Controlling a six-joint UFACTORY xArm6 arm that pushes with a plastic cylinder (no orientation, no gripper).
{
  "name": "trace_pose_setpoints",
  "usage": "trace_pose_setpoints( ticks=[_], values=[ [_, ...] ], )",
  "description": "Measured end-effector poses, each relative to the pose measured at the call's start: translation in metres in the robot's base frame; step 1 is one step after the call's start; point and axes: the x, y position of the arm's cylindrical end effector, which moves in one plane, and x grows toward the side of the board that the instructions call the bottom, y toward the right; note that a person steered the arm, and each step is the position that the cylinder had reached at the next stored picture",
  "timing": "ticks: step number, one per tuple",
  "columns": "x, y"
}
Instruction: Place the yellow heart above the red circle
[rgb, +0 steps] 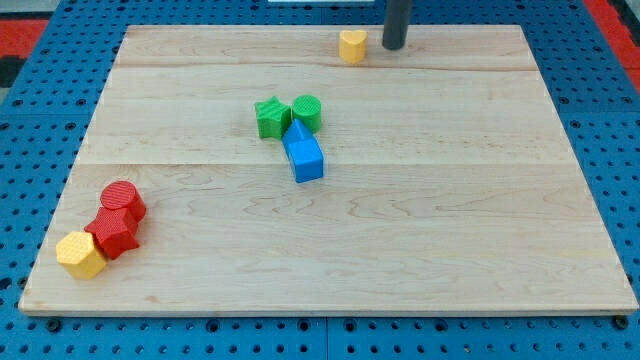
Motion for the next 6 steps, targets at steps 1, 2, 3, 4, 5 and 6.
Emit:
trace_pose_setpoints(
  ticks=[1,2,3,4,5,6],
  values=[
    [0.006,-0.047],
    [0.047,-0.06],
    [0.069,-0.046],
    [0.092,-0.098],
    [0.08,-0.116],
    [0.078,-0.164]
  ],
)
